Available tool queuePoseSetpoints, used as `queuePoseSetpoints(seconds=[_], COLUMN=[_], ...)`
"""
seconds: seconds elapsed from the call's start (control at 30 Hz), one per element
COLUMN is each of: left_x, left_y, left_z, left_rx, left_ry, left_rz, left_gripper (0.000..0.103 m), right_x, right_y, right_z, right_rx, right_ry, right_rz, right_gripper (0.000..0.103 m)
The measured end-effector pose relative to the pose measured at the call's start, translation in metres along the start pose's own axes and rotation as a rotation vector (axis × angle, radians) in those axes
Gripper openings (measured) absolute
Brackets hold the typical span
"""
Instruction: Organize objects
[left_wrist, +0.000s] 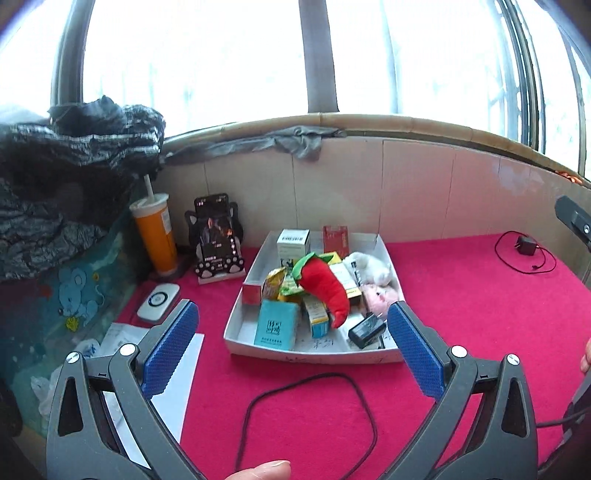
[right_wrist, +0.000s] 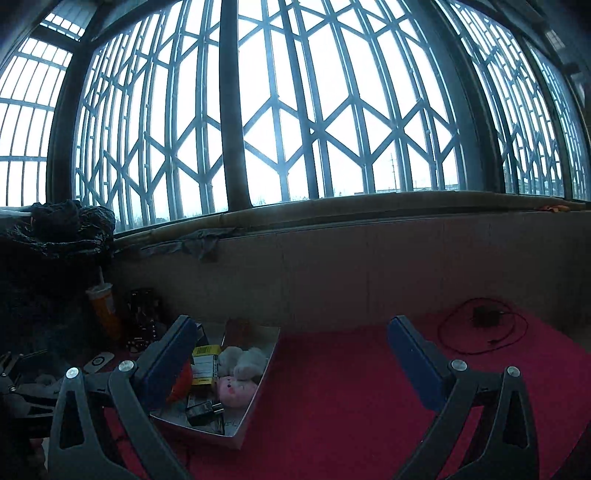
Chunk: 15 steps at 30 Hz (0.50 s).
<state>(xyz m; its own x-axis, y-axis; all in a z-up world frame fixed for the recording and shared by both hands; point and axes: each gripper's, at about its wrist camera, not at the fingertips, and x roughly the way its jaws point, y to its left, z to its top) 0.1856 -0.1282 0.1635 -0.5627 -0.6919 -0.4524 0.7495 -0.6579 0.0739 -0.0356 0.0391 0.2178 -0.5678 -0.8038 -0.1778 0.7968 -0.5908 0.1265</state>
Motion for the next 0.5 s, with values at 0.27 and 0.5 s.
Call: queuePoseSetpoints(seconds=[0.27, 0.5], left_x=[-0.016, -0.001], left_y=[-0.022, -0.034], left_z=[0.018, -0.008], left_rx=[-0.048, -0.058], left_ry=[0.005, 0.101], left_rz=[-0.005, 0.024], left_gripper=[0.103, 0.103], right_x=[-0.062, -0.085], right_y=[-0.049, -0.068], right_z=[0.002, -0.015], right_rx=[0.104, 0.114], right_ry=[-0.053, -0.026], right_rz=[-0.086, -0.158], right_gripper=[0.103, 0.103])
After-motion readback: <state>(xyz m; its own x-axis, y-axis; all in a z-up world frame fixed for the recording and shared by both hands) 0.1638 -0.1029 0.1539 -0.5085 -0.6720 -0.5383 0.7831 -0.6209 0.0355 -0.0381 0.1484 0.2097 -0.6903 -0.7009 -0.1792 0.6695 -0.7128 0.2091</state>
